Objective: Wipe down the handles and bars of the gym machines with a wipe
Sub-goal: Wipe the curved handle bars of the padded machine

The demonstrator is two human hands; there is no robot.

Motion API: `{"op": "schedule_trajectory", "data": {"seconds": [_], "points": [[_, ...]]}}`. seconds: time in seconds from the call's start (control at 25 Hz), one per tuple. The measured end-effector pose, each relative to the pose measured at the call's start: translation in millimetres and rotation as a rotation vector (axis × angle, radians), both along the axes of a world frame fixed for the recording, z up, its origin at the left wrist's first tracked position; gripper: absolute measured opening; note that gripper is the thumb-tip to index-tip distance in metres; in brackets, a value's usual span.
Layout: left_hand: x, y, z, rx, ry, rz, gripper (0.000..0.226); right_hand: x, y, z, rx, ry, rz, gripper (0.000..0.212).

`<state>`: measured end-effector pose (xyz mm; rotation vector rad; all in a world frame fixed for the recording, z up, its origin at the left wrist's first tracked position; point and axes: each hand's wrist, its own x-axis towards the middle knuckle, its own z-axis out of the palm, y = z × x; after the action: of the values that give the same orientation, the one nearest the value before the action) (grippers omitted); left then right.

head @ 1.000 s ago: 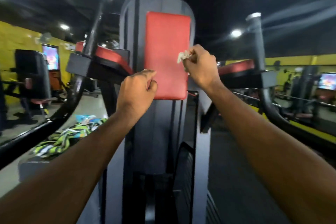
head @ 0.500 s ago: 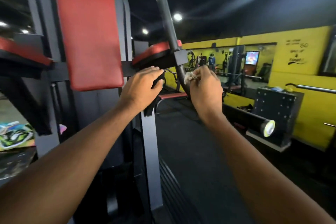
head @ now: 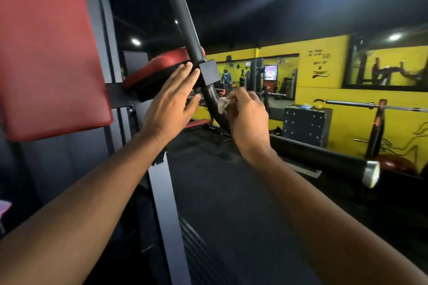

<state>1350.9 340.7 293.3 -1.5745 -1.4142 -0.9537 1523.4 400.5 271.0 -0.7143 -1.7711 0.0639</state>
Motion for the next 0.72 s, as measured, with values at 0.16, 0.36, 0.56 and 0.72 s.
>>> {"op": "schedule_trajectory", "data": {"seconds": [0.16,0.36,0.56,0.72], "points": [[-36,38,-2,0.086,0.145,-0.203,0.049,-39,21,-1,0.185,-0.012,-0.131,0.024],[-60,63,-2,0.198,0.341,-0.327,0.045,-60,27,-10,0.333,-0.122,-0.238,0.019],[-52,77,8,0.254,0.353,-0.358,0.045,-55,24,-11,0.417,-0.265,-0.209,0.018],[-50,78,7,0.263,0.331,-0.363,0.046,-40,18,-22,0.373,-0.446,-0.303,0.044]]}}
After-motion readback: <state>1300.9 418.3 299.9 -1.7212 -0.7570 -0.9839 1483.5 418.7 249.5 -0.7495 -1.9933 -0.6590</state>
